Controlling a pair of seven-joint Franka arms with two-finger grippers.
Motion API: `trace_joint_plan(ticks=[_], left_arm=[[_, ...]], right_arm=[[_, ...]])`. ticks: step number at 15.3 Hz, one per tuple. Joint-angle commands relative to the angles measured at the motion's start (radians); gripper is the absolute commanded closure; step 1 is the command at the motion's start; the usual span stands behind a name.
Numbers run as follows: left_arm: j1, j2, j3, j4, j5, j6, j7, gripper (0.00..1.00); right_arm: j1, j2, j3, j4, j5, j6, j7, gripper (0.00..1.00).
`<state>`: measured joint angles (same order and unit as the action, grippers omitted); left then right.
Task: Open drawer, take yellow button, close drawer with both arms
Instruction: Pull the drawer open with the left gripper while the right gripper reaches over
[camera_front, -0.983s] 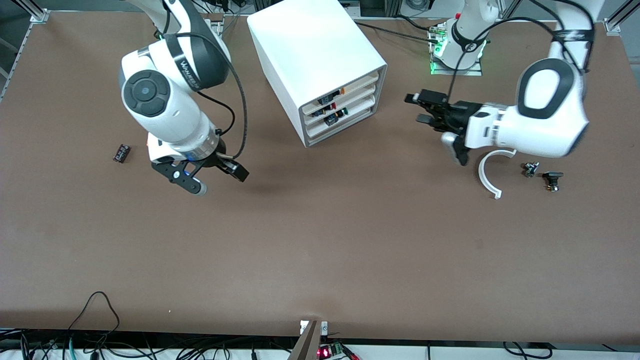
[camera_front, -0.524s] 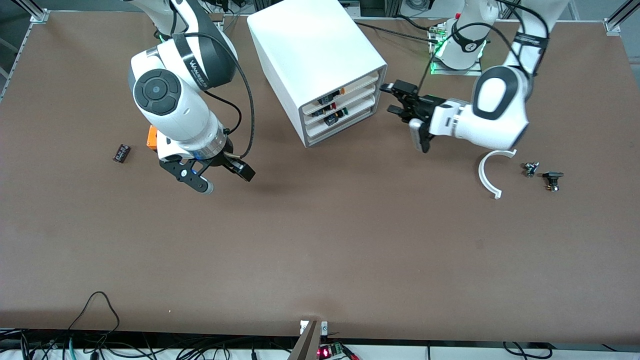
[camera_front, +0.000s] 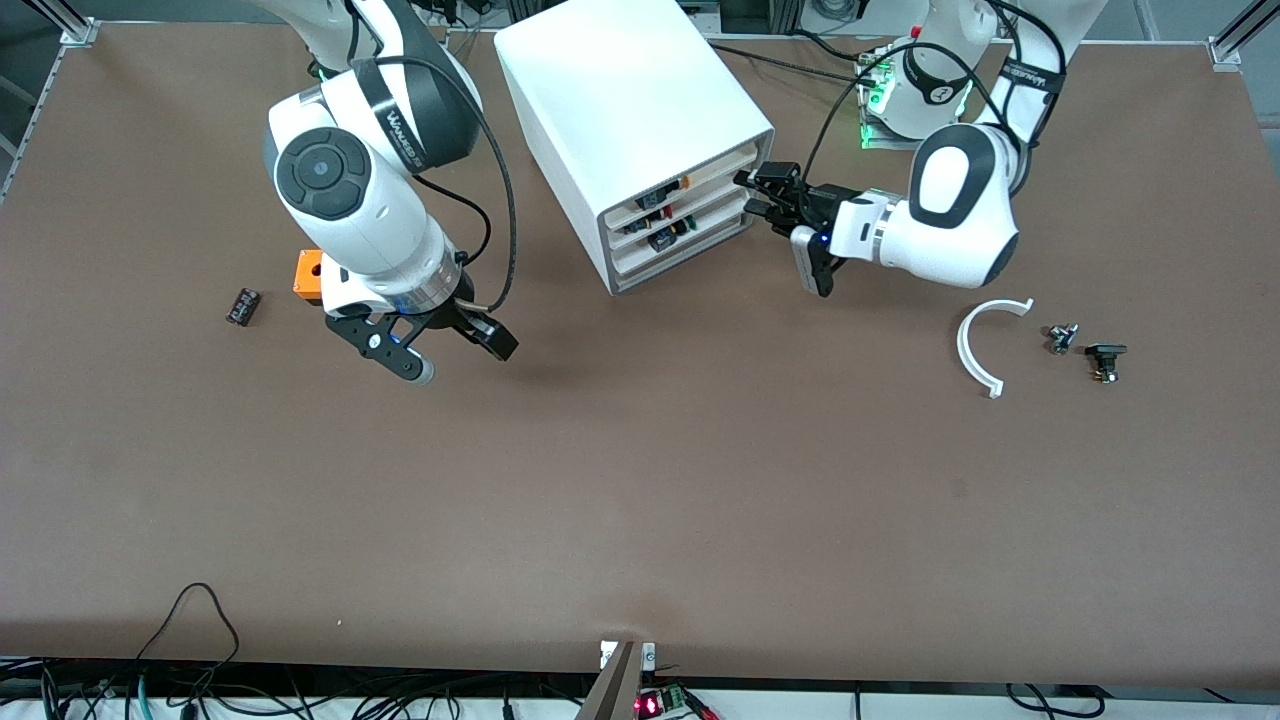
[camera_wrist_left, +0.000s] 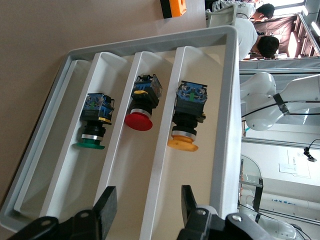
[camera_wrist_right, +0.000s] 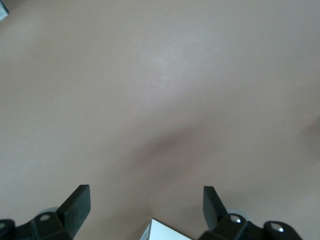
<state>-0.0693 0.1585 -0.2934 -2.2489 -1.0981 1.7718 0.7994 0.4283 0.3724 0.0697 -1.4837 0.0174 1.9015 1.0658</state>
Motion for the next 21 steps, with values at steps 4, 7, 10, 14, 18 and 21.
trace_joint_plan(ticks=[4, 7, 10, 14, 18, 21], left_arm=[[-0.006, -0.031, -0.044, -0.067, -0.077, 0.043, 0.040, 0.40], [-0.007, -0.031, -0.064, -0.087, -0.083, 0.057, 0.066, 0.42], [-0.004, -0.033, -0.116, -0.127, -0.088, 0.116, 0.106, 0.47], [-0.003, -0.033, -0.124, -0.130, -0.095, 0.115, 0.106, 0.72], [0.006, -0.034, -0.122, -0.121, -0.094, 0.103, 0.107, 0.97], [0.020, -0.033, -0.119, -0.101, -0.091, 0.084, 0.107, 0.99]], right_arm=[[0.020, 0.028, -0.004, 0.080, 0.012, -0.021, 0.065, 0.00], [0.029, 0.049, -0.004, 0.134, 0.012, -0.056, 0.085, 0.00], [0.044, 0.083, -0.002, 0.193, 0.012, -0.082, 0.135, 0.00], [0.055, 0.118, -0.002, 0.281, 0.012, -0.130, 0.171, 0.00], [0.058, 0.161, -0.004, 0.382, 0.067, -0.173, 0.200, 0.00], [0.073, 0.168, -0.002, 0.401, 0.070, -0.173, 0.247, 0.00]])
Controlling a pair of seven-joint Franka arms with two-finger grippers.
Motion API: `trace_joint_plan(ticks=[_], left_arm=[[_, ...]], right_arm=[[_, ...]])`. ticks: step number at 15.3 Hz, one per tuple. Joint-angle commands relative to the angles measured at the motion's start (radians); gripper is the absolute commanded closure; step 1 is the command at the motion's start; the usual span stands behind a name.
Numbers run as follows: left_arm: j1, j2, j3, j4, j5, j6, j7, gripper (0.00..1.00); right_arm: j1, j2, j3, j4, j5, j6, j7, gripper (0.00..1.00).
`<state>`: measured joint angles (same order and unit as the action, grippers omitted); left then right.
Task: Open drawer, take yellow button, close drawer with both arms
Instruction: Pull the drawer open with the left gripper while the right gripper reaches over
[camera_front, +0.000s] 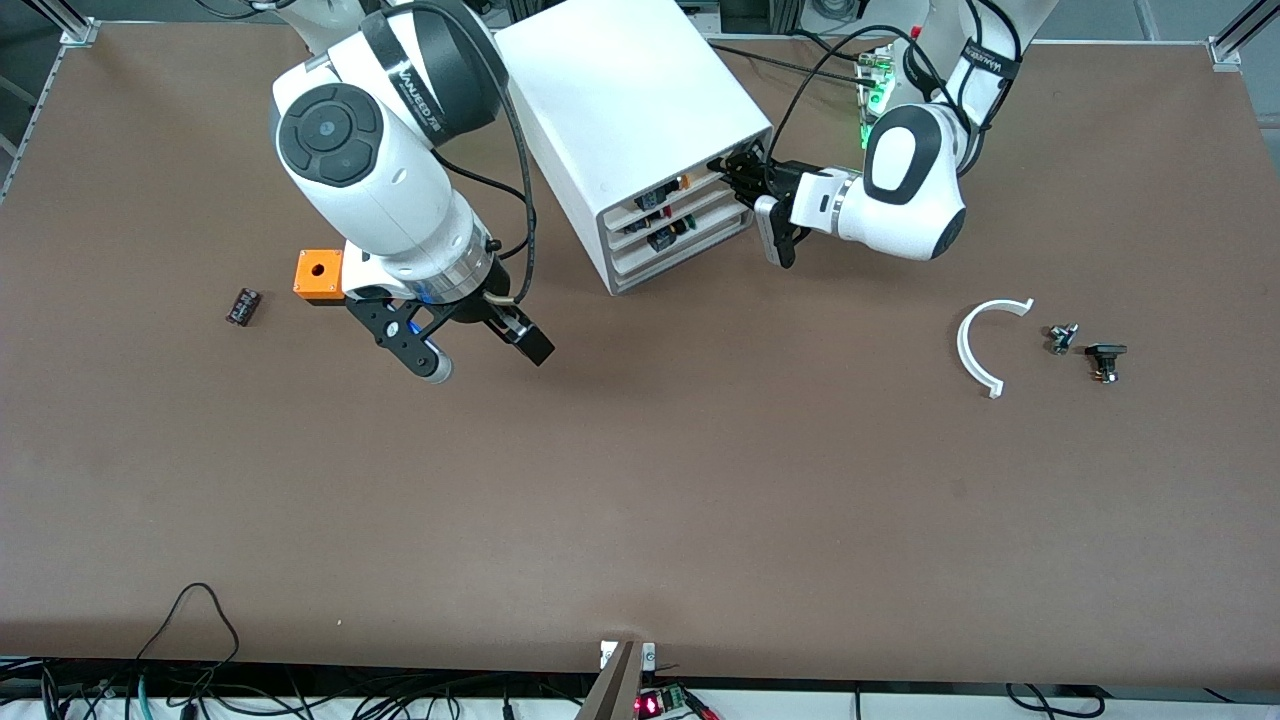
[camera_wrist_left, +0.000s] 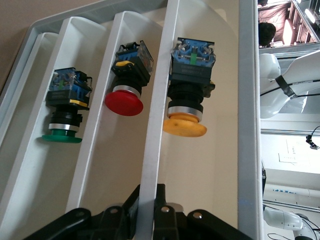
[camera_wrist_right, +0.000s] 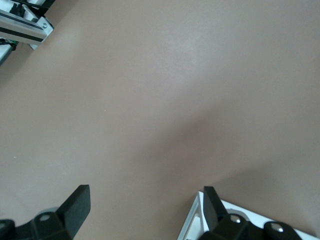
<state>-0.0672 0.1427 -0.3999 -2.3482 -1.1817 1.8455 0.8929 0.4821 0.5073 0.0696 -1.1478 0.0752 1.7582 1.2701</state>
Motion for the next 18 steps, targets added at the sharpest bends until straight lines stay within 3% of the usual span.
trace_joint_plan(ticks=[1, 6, 13, 17, 18], left_arm=[[0.027, -0.017, -0.010, 0.006, 0.000, 0.008, 0.012, 0.99], [0.119, 0.026, -0.004, 0.058, 0.120, 0.012, 0.064, 0.99], [0.213, 0.167, -0.002, 0.262, 0.275, 0.008, 0.097, 0.99], [0.256, 0.176, -0.004, 0.276, 0.358, 0.001, 0.106, 0.99], [0.254, 0.176, -0.005, 0.277, 0.358, -0.002, 0.104, 0.84]], right_arm=[[0.024, 0.033, -0.002, 0.066, 0.012, -0.028, 0.058, 0.00], [0.059, 0.048, -0.002, 0.088, 0.012, -0.016, 0.150, 0.00], [0.137, 0.102, -0.008, 0.134, 0.006, 0.047, 0.311, 0.00], [0.191, 0.115, -0.011, 0.134, 0.005, 0.107, 0.435, 0.00], [0.208, 0.117, -0.011, 0.134, 0.005, 0.121, 0.460, 0.00]])
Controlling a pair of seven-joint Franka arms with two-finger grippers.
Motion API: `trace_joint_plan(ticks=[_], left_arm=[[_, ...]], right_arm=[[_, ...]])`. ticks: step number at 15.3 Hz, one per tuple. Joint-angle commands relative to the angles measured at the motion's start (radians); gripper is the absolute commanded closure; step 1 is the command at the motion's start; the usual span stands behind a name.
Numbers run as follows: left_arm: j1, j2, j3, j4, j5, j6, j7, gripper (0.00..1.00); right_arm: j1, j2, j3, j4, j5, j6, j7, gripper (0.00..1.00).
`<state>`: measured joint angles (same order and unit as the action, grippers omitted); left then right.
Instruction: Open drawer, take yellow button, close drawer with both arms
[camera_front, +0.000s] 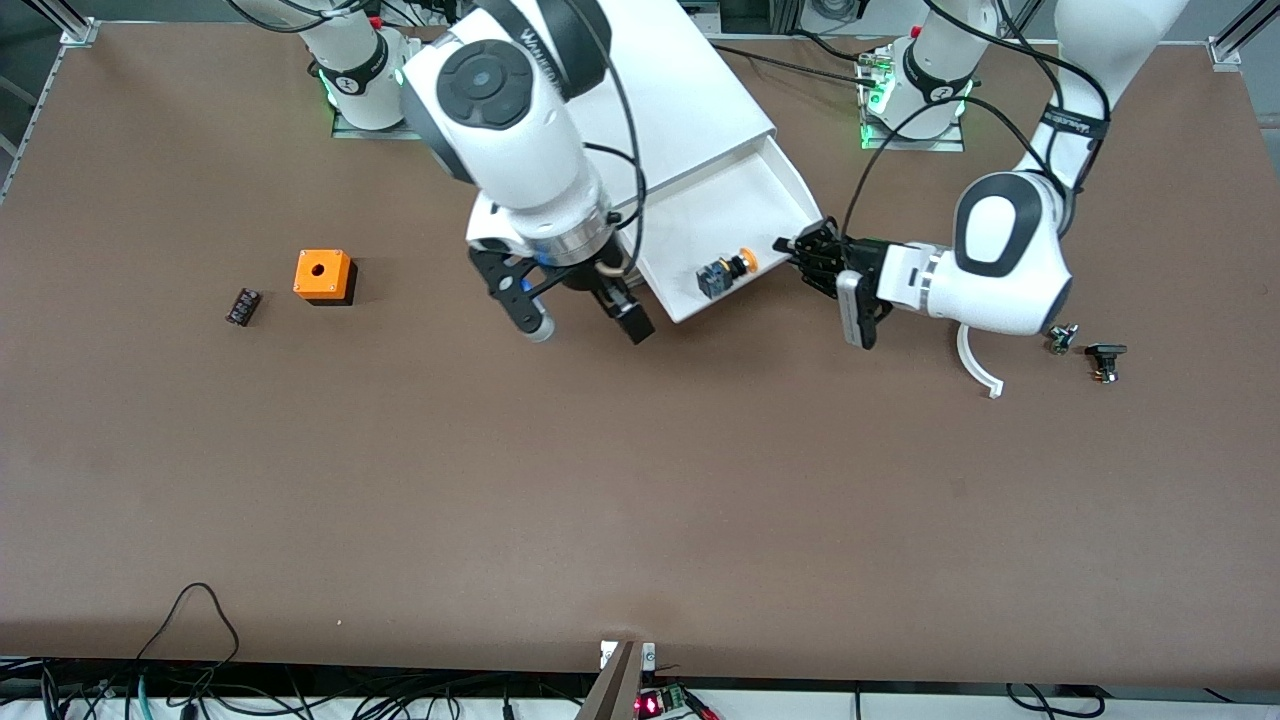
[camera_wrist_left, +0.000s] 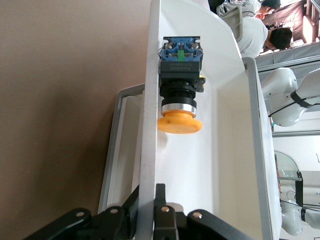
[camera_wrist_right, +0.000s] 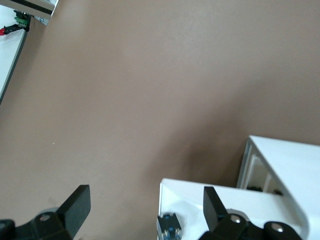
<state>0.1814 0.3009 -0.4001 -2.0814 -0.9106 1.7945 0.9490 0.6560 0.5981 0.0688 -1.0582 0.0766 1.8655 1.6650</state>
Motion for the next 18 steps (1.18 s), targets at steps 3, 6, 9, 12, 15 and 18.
trace_joint_plan(ticks=[3, 6, 9, 12, 15, 18], left_arm=[[0.009, 0.012, -0.005, 0.021, 0.085, 0.010, 0.056, 0.00], [0.021, 0.012, 0.006, 0.089, 0.093, -0.118, -0.010, 0.00], [0.029, 0.014, 0.006, 0.183, 0.182, -0.220, -0.146, 0.00], [0.029, 0.014, 0.006, 0.266, 0.228, -0.322, -0.317, 0.00], [0.029, 0.007, 0.006, 0.335, 0.272, -0.409, -0.470, 0.00], [0.027, 0.004, 0.001, 0.435, 0.326, -0.509, -0.663, 0.00]], right_arm=[[0.071, 0.042, -0.014, 0.044, -0.001, 0.060, 0.140, 0.00], [0.100, 0.065, -0.015, 0.044, -0.008, 0.113, 0.197, 0.00], [0.128, 0.092, -0.012, 0.040, -0.054, 0.142, 0.228, 0.00], [0.152, 0.108, -0.012, 0.018, -0.083, 0.143, 0.229, 0.00], [0.183, 0.108, -0.011, -0.051, -0.152, 0.172, 0.229, 0.00], [0.198, 0.108, -0.011, -0.085, -0.150, 0.218, 0.236, 0.00]])
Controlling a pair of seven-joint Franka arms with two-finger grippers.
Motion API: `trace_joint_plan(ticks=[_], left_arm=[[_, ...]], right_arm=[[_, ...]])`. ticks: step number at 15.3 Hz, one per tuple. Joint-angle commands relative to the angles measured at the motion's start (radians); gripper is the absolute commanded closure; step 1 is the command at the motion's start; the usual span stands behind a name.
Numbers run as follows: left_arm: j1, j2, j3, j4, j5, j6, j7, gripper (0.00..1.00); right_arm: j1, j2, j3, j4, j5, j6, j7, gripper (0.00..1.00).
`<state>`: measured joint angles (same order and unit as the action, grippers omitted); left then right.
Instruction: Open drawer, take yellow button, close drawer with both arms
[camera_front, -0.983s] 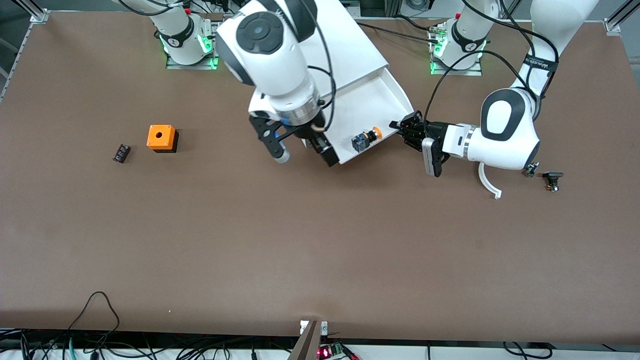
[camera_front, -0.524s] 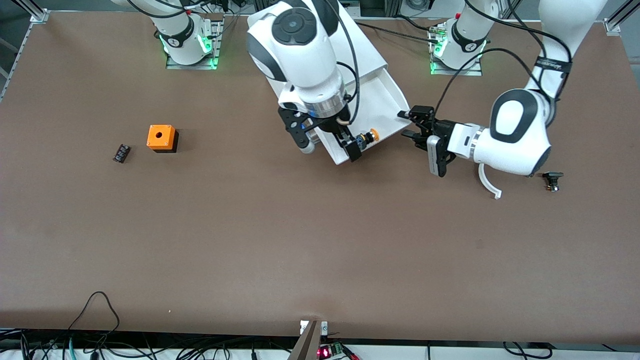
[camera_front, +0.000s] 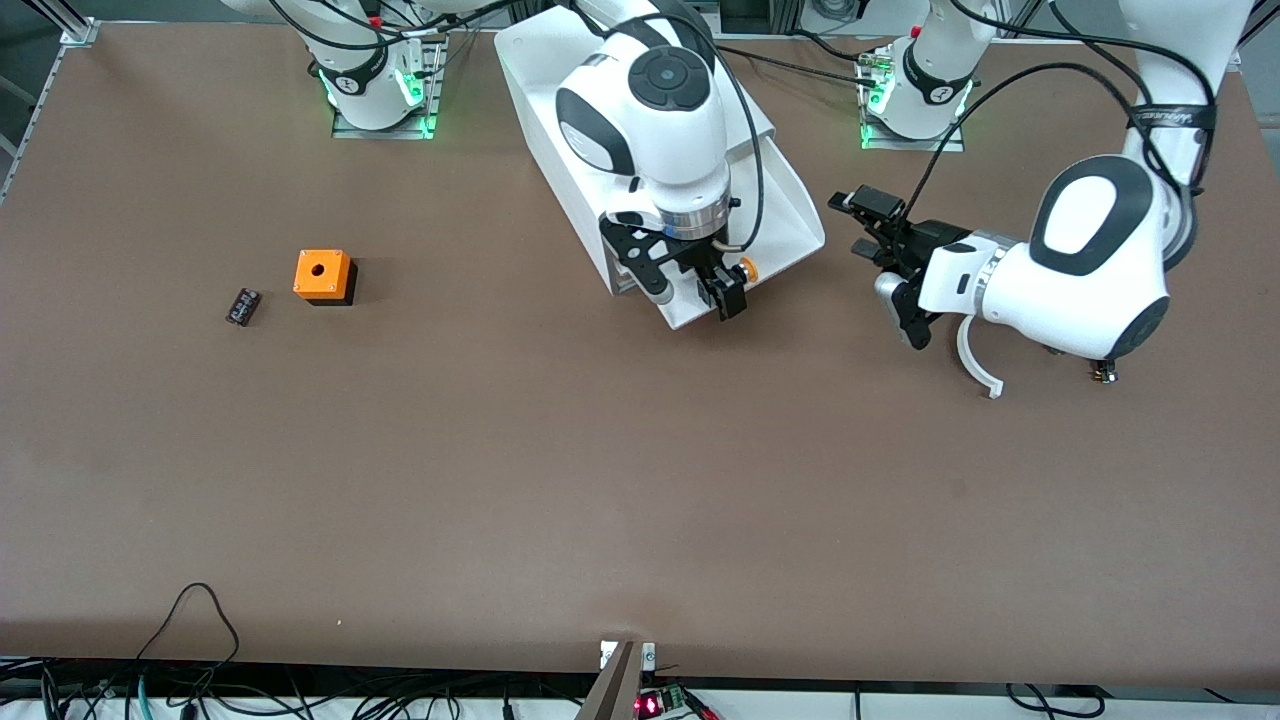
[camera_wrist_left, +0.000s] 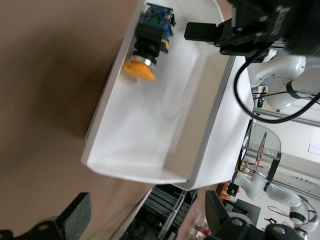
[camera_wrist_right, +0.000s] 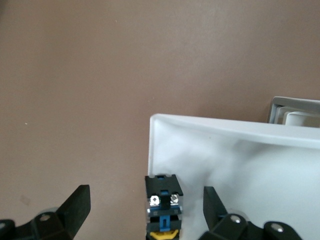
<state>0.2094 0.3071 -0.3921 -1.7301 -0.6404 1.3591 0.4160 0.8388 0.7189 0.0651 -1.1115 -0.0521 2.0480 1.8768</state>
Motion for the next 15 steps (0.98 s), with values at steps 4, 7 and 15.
trace_joint_plan(ticks=[4, 7, 15], left_arm=[[-0.030, -0.006, -0.040, 0.210, 0.142, -0.156, -0.431, 0.00], [-0.093, -0.028, -0.073, 0.283, 0.281, -0.166, -0.612, 0.00], [-0.248, 0.029, -0.054, 0.489, 0.728, -0.120, -0.651, 0.00]], right_arm=[[0.016, -0.010, -0.007, -0.034, -0.023, 0.052, 0.047, 0.21], [0.022, -0.007, -0.007, -0.036, -0.028, 0.052, 0.045, 0.52], [0.023, -0.032, -0.010, -0.024, -0.029, 0.017, 0.021, 1.00]])
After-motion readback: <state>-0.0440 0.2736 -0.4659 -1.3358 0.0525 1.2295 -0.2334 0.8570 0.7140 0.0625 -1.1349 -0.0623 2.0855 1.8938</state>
